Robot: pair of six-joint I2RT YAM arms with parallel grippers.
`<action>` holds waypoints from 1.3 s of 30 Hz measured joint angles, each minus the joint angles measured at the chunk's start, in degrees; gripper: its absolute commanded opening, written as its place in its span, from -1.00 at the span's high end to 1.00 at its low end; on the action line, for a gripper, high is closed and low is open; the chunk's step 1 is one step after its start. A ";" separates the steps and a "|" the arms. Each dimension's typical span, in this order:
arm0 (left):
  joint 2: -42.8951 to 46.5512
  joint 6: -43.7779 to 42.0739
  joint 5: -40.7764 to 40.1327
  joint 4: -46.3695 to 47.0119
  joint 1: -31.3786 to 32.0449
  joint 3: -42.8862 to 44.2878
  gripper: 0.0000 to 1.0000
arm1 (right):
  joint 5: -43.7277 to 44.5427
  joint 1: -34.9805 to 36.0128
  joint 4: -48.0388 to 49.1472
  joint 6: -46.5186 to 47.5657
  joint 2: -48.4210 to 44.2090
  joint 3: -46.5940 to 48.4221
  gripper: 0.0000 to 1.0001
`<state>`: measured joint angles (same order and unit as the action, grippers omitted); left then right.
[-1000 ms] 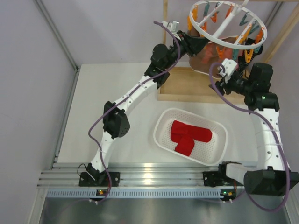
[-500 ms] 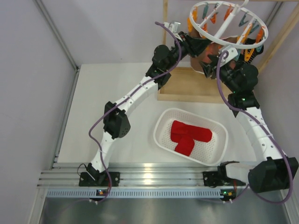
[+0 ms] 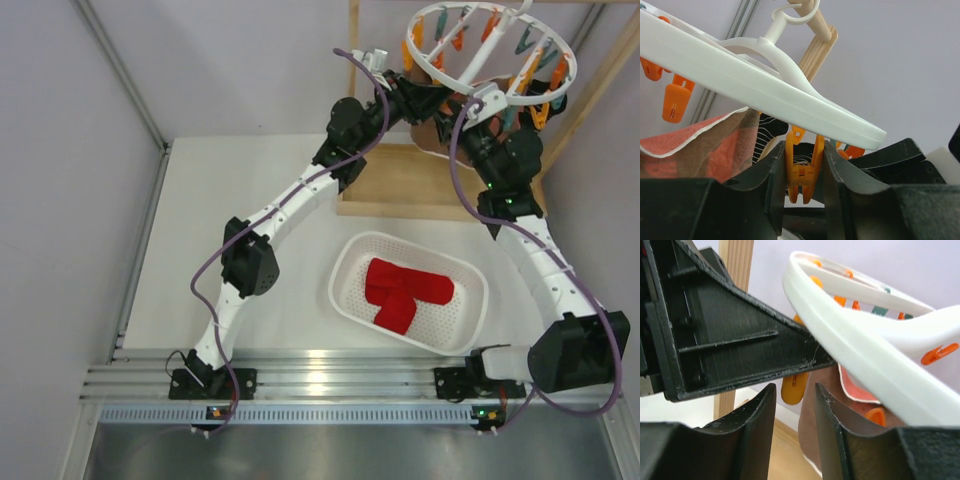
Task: Clip the socks to the hanger
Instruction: Open the clamp at the hanger.
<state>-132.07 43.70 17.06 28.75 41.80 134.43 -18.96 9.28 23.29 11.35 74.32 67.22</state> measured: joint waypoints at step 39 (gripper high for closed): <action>0.00 0.11 -2.60 1.44 0.57 -0.09 0.13 | -1.95 -0.39 -0.17 7.61 -1.36 0.61 1.00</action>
<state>-132.07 43.81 14.46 30.20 42.37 134.34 -20.91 8.88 23.11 18.96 72.97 67.83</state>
